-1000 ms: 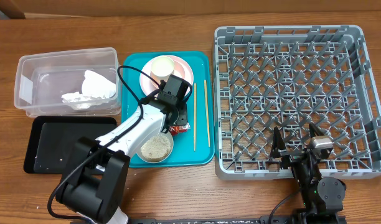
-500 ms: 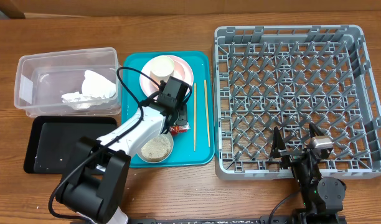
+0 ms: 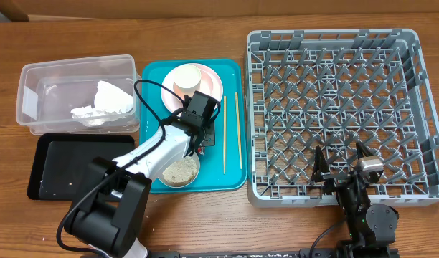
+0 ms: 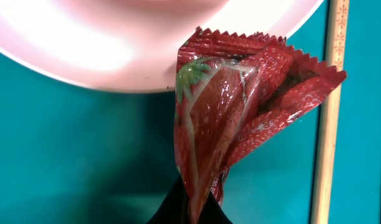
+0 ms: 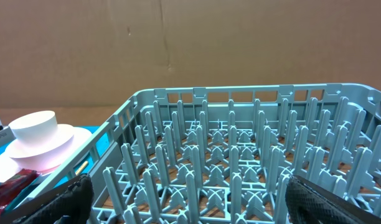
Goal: Sort waste into correct bins and load items into the dishwasher
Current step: 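Carry the red wrapper left and release it into the clear bin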
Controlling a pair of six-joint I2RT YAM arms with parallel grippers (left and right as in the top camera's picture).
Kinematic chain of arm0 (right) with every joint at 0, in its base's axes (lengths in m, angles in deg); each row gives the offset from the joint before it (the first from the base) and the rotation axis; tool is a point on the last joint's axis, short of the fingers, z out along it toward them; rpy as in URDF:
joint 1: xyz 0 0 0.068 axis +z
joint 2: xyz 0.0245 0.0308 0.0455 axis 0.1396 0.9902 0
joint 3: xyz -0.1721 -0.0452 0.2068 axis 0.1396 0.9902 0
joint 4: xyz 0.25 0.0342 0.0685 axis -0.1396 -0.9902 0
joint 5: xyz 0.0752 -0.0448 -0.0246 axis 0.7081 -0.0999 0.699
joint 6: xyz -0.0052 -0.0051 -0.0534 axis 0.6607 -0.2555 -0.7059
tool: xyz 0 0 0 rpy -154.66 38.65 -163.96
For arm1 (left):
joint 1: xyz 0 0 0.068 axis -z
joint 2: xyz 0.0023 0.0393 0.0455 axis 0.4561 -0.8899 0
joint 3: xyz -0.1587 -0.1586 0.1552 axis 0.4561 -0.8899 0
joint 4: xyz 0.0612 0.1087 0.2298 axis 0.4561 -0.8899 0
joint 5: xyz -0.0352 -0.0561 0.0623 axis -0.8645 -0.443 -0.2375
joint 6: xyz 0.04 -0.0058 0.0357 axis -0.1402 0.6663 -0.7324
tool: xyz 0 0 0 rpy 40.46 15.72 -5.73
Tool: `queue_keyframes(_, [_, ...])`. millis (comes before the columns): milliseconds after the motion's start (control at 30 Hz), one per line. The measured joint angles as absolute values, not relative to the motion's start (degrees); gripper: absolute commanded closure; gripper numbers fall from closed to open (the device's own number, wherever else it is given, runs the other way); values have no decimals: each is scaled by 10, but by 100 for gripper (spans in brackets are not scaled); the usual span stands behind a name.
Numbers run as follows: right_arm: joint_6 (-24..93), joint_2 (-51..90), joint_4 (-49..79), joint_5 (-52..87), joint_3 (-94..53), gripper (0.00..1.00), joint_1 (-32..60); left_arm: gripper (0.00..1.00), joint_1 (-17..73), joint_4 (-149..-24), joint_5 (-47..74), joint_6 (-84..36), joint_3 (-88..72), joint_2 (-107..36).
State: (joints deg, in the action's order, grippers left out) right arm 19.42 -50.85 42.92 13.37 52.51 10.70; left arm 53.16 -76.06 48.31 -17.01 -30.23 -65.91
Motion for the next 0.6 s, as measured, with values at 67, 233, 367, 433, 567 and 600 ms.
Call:
queue_keyframes(67, [194,-508,429,133,525,0,107,96,532,-776,486,-170,-296,-659])
queue_keyframes(233, [194,-508,429,133,525,0,107,96,530,-845,506,-170,-244,-630])
queue_keyframes(367, [194,-508,429,134,525,0,107,96,518,-914,551,-170,-179,-563])
queue_keyframes(433, [194,-508,429,133,525,0,107,96,502,-933,577,-170,-155,-531])
queue_keyframes(567, [194,-508,429,133,525,0,107,96,426,-950,637,-170,-144,-490])
queue_keyframes(600, [194,-508,429,133,525,0,107,96,409,-952,643,-170,-144,-490])
